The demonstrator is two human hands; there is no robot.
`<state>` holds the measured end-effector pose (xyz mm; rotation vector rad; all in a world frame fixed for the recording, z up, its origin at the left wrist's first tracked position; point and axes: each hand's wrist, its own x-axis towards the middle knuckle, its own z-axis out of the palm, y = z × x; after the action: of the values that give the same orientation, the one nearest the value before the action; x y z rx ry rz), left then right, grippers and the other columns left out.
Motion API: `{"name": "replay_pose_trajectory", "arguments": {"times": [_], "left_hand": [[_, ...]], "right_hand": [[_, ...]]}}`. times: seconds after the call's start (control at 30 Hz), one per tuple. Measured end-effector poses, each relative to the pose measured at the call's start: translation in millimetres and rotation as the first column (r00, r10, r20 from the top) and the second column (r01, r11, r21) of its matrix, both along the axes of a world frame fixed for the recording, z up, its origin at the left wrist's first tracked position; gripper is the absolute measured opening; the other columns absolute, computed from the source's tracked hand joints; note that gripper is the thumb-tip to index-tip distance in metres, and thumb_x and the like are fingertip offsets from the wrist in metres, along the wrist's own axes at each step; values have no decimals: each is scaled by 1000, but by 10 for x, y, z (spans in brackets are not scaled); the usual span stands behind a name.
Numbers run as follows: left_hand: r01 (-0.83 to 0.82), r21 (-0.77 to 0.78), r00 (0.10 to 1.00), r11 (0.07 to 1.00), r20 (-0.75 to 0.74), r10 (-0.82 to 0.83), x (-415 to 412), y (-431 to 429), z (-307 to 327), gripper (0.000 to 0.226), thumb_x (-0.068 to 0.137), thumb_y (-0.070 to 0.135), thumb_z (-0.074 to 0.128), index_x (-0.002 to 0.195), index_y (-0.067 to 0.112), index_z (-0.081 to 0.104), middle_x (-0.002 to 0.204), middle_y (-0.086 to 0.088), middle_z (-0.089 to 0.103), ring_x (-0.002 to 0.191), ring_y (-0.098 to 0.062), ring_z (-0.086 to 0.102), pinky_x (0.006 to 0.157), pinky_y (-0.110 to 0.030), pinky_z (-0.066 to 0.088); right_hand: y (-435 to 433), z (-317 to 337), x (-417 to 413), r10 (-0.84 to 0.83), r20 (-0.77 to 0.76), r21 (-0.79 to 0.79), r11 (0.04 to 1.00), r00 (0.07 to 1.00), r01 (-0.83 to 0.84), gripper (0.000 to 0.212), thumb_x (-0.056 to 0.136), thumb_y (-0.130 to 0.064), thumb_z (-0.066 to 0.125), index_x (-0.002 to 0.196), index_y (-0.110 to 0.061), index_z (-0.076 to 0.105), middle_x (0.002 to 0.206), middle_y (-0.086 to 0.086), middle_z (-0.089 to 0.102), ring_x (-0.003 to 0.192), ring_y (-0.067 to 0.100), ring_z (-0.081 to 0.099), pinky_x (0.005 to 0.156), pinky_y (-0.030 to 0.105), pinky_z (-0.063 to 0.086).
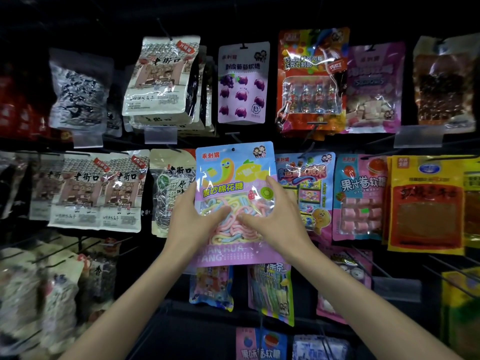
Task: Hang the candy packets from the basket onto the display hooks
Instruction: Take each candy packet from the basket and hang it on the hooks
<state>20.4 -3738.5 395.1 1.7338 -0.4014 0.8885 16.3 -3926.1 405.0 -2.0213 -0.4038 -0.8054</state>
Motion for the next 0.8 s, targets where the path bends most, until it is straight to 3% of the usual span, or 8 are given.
{"name": "replay_pose_trajectory", "arguments": {"times": [0.1,0.2,0.33,0.6,0.73,0.8], "left_hand": [[1,-8,1000,1000,-15,-1,19,8,11,48,78,41,88,104,64,54,115,18,61,107,-12,67,95,-43,57],[9,1,1000,1000,-4,-9,30,18,38,46,82,33,87,102,59,55,109,24,62,97,6,63,90,-28,55],[6,-6,999,1000,-47,-6,47,40,75,40,79,35,88,109,47,64,112,13,71,98,-12,72,91,-45,60],[49,-10,994,999,-95,-50,78,83,45,35,84,26,86,114,33,68,106,7,78,89,-15,78,83,-49,64],[-27,62,996,998,-83,32,201,68,60,48,72,53,83,116,43,66,113,5,73,99,-18,74,87,-47,61],[-41,92,992,995,-111,51,294,50,56,51,69,58,81,115,45,64,116,2,68,100,-16,71,86,-43,60]], "right_hand": [[5,9,1,-1,-3,3,1000,1000,1,105,80,-41,88,163,-36,24,150,-1,33,141,18,42,105,32,43],[1,21,-1,-3,-9,8,1000,1000,4,106,81,-42,88,164,-33,23,152,-1,32,143,17,40,100,26,37],[-1,49,-22,9,-27,17,1000,1000,-8,106,81,-42,87,164,-33,22,158,-3,29,145,17,37,99,24,33],[-2,38,-18,16,-42,13,1000,999,-15,106,82,-41,87,165,-30,22,157,0,29,140,15,40,96,23,32],[11,36,57,1,-55,5,1000,999,-1,106,82,-43,86,165,-31,21,160,1,27,142,18,41,95,24,34],[11,28,111,-3,-77,-5,1000,997,3,106,84,-42,85,165,-31,19,159,2,27,130,14,45,93,24,35]]}}
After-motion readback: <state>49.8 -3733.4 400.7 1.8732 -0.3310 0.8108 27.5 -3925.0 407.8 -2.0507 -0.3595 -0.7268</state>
